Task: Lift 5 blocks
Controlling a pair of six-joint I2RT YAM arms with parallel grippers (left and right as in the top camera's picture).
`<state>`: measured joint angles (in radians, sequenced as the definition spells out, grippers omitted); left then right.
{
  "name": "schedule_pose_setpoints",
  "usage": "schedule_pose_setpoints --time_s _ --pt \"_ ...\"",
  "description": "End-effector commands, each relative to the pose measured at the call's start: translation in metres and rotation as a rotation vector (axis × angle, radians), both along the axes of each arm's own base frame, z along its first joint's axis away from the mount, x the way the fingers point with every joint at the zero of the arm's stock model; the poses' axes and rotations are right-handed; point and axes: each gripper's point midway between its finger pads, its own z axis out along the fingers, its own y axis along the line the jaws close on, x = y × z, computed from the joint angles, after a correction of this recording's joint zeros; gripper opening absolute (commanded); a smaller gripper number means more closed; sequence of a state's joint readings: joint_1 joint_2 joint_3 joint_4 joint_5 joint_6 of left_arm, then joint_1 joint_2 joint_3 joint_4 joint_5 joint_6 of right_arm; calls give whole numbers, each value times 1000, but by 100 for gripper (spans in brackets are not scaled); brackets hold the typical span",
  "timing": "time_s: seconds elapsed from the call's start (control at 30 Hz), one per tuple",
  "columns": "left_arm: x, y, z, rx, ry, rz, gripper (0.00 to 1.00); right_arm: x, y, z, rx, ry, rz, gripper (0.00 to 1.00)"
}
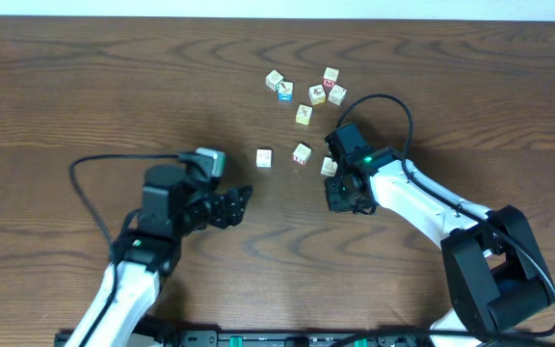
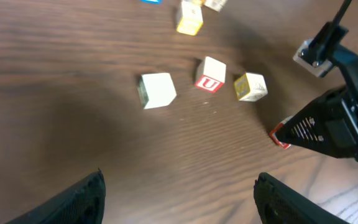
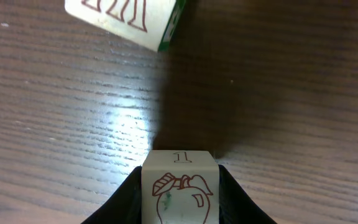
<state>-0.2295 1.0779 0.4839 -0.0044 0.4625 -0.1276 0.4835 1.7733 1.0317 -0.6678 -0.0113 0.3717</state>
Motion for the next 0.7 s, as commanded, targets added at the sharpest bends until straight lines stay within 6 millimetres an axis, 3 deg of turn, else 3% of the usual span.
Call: schedule_pose_setpoints --time_s 0.0,0.17,0.5,0.53,0.67 --pt "6 -12 -11 -11 27 -37 77 -1 -1 -5 3 3 -17 1" --pt "18 -13 -22 -3 21 -33 77 2 0 -7 4 -18 -19 1" --pt "51 14 -25 118 -28 134 77 1 -2 -19 24 -38 -74 14" --pt "54 13 -24 118 -32 132 77 1 -2 -19 24 -36 -78 21" --pt "65 2 -18 114 -44 111 77 -4 5 -19 59 -14 -66 72"
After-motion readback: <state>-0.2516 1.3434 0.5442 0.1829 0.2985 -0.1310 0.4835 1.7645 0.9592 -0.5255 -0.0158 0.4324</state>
